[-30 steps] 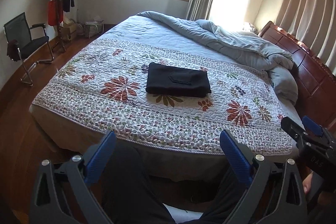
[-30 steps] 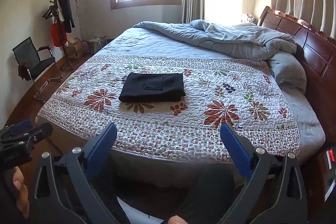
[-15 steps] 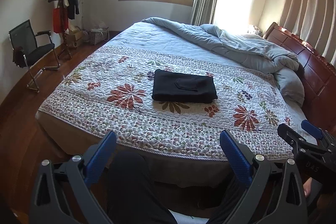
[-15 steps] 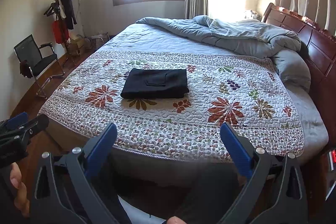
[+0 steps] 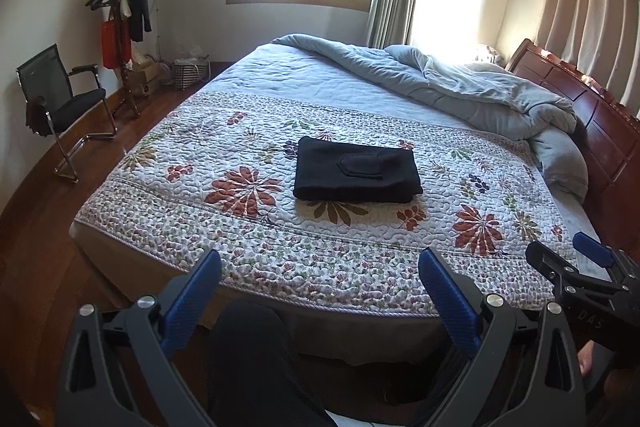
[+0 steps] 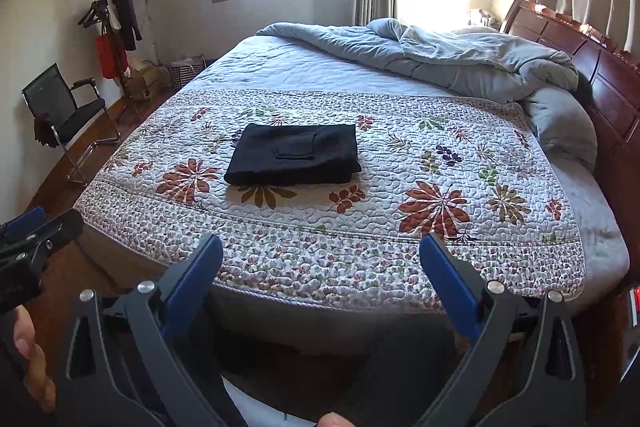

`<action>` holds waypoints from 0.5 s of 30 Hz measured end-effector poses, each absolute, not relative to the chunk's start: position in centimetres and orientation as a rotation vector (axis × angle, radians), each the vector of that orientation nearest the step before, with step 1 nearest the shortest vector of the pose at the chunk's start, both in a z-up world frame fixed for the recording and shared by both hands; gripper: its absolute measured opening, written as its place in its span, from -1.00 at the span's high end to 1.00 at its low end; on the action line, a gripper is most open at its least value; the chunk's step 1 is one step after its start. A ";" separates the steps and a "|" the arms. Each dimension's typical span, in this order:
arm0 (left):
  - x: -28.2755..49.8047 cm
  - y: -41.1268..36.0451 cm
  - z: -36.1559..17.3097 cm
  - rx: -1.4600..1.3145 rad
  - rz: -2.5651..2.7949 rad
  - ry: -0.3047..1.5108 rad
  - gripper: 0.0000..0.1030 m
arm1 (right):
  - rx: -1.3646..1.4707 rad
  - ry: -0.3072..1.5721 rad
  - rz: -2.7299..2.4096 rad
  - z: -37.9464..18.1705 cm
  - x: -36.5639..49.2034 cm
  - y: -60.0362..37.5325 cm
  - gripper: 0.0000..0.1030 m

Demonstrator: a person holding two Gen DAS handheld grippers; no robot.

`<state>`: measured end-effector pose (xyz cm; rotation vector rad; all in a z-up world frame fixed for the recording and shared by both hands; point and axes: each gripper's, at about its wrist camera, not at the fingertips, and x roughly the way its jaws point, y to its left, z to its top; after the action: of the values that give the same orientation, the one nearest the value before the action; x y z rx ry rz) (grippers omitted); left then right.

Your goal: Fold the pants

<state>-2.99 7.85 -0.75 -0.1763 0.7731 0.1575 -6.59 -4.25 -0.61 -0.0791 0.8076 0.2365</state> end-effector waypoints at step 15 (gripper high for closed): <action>-1.8 7.2 -0.5 -0.142 0.159 0.763 -0.92 | -0.074 0.809 0.237 -0.9 -5.7 -4.5 -0.91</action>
<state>-1.79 7.23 -0.51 -0.1423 0.7627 0.1595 -5.66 -4.51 -0.87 -0.0741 0.8089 0.2365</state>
